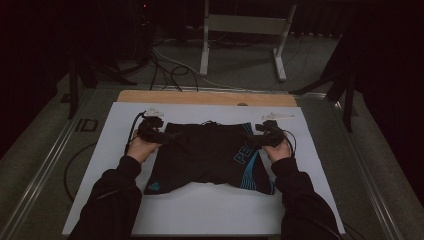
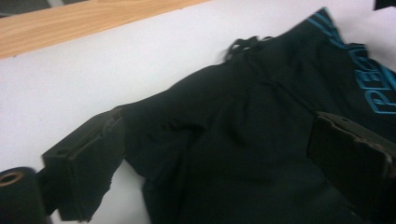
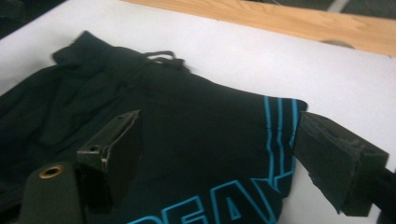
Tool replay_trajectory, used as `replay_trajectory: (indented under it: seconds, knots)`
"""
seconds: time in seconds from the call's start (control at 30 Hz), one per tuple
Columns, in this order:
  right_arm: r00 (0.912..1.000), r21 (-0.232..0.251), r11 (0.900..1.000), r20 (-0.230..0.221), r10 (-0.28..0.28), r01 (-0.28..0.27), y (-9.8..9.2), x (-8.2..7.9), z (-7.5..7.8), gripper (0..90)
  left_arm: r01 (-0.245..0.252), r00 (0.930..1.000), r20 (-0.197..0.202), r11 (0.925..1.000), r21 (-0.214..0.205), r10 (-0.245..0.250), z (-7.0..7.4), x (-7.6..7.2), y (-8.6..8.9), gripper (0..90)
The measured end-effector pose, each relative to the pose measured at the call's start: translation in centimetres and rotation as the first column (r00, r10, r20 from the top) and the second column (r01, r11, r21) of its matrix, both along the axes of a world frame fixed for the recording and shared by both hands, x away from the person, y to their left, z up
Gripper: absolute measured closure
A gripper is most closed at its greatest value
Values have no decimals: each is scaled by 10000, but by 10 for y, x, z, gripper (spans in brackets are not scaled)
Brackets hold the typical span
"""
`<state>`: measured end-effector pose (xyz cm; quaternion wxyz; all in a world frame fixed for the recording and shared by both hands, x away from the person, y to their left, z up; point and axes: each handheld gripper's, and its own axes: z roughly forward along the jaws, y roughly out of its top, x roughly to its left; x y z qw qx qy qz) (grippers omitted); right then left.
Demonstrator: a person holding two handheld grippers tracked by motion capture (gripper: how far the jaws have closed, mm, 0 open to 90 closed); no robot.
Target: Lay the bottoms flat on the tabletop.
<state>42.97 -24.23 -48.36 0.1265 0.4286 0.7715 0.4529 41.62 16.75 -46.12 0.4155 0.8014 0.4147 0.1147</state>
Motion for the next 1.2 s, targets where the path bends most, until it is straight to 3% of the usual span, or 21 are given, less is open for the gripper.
replay_trajectory:
  seconds: [0.2, 0.53, 0.57, 0.7, 0.77, 0.8, 0.97, 1.03, 1.07, 1.1, 1.17, 1.2]
  knots:
    - [9980, -27, 9991, 452, 436, -435, 1, -20, 12, 141, 502, 9978, 439, 9987, -98, -498, 13, -25, -1, 46]
    - [9917, -197, 9961, 942, 872, -857, -2, -47, 25, 142, 1124, 9906, 820, 9931, -334, -1094, 24, -58, -2, 49]
    - [9908, -127, 9958, 995, 920, -912, -3, -54, 26, 142, 1259, 9871, 1028, 9917, -259, -1227, 26, -68, -3, 49]
    - [9880, 138, 9935, 1075, 1111, -1132, -4, -67, 25, 141, 1762, 9775, 1208, 9842, -195, -1727, 26, -89, -9, 54]
    - [9875, 233, 9932, 1118, 1110, -1143, -4, -70, 24, 141, 1762, 9775, 1208, 9842, -195, -1727, 26, -89, -9, 58]
    - [9877, 149, 9928, 1039, 1165, -1187, -5, -76, 23, 141, 2035, 9726, 1219, 9785, -347, -1979, 24, -102, -12, 63]
    - [9852, 265, 9911, 1154, 1266, -1305, -9, -92, 22, 142, 2784, 9533, 1283, 9603, -205, -2736, 20, -128, -17, 127]
    - [9855, 280, 9911, 1135, 1262, -1301, -11, -99, 22, 142, 2814, 9518, 1230, 9595, 141, -2809, 16, -135, -20, 156]
    - [9847, 270, 9910, 1190, 1272, -1313, -12, -102, 21, 142, 2925, 9493, 1183, 9563, 68, -2912, 13, -139, -21, 176]
    - [9844, 238, 9910, 1207, 1282, -1320, -13, -105, 21, 142, 3071, 9448, 1172, 9516, 81, -3059, 10, -142, -22, 221]
    - [9847, 244, 9913, 1206, 1258, -1296, -16, -110, 20, 142, 3556, 9288, 1099, 9346, 41, -3538, 2, -149, -25, 341]
    - [9851, 339, 9910, 1183, 1245, -1293, -17, -113, 19, 142, 3634, 9261, 1033, 9315, 135, -3628, -3, -151, -28, 357]
